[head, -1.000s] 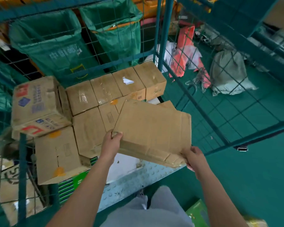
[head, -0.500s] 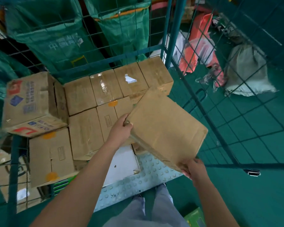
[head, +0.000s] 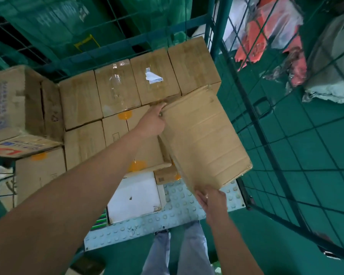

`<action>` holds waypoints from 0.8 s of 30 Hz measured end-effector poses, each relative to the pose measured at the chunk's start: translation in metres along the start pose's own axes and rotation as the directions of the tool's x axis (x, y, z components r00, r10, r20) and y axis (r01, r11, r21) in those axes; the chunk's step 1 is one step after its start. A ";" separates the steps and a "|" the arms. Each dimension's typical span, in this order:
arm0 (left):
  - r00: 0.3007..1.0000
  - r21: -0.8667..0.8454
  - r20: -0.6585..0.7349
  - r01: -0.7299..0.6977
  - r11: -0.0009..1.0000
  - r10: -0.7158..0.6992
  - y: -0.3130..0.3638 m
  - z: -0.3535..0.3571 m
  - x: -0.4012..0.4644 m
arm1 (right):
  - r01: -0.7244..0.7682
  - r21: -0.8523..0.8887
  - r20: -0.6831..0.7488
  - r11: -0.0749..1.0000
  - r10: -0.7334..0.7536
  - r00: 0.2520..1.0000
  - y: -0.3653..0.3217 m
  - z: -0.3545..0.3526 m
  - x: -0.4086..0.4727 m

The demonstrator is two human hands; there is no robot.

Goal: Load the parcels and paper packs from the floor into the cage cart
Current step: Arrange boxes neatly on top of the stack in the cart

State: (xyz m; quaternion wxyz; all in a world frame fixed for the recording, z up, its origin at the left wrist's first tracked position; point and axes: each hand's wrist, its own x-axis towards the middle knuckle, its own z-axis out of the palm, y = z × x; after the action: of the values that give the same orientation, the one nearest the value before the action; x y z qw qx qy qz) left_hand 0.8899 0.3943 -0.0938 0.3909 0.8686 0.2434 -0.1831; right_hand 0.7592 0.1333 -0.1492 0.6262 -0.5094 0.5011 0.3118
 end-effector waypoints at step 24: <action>0.962 0.549 0.271 -0.184 0.815 0.034 -0.104 0.146 0.017 | 0.235 -0.635 0.004 0.736 -0.301 0.954 -0.053 0.068 0.140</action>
State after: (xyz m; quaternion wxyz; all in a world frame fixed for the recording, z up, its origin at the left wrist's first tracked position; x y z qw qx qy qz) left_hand 0.8262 0.3466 -0.2552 0.1512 0.9281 0.0761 -0.3318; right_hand 0.8707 0.1663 -0.2662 0.4328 -0.7704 0.3200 0.3418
